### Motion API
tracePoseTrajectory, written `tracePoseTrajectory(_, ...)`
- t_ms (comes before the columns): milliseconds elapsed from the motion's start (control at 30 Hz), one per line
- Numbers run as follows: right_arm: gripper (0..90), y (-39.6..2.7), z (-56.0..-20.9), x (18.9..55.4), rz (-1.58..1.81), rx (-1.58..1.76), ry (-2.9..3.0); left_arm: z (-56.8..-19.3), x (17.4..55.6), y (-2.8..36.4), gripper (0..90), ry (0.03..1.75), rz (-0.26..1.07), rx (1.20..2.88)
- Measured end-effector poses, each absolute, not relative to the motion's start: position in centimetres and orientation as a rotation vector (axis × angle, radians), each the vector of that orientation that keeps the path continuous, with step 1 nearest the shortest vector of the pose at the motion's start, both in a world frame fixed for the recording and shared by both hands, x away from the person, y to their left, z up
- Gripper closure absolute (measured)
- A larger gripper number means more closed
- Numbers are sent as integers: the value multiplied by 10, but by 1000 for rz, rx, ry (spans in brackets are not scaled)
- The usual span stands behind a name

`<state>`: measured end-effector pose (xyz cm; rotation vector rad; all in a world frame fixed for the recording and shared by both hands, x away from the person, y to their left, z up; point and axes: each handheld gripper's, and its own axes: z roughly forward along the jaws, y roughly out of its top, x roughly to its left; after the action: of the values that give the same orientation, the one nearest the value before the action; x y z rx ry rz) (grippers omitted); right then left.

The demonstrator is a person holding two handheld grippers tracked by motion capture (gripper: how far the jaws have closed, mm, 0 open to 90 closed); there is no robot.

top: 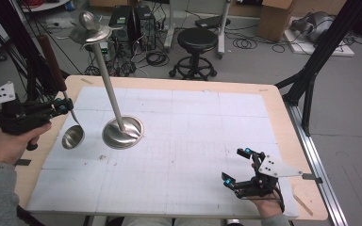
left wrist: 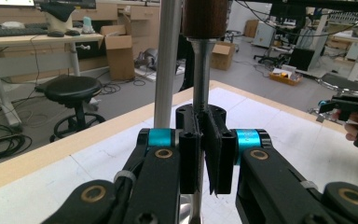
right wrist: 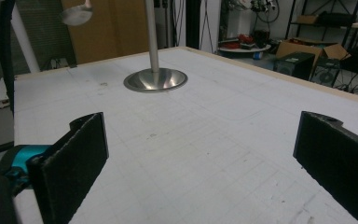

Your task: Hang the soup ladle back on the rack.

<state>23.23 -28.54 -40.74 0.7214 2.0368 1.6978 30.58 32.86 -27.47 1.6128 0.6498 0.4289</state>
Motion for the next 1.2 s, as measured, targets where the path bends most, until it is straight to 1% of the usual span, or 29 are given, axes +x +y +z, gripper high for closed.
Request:
tracePoseTrajectory(433,18,-290,-408,230,1695,737,2022,-269,318,331,843,712,446,1633)
tracePoseTrajectory(667,18,-291,-407,229,1693,741,2021,-267,321,331,842,725,422,1626)
tracePoseTrajectory(1200,18,-290,-407,229,1688,736,2024,-269,322,324,842,707,403,1660)
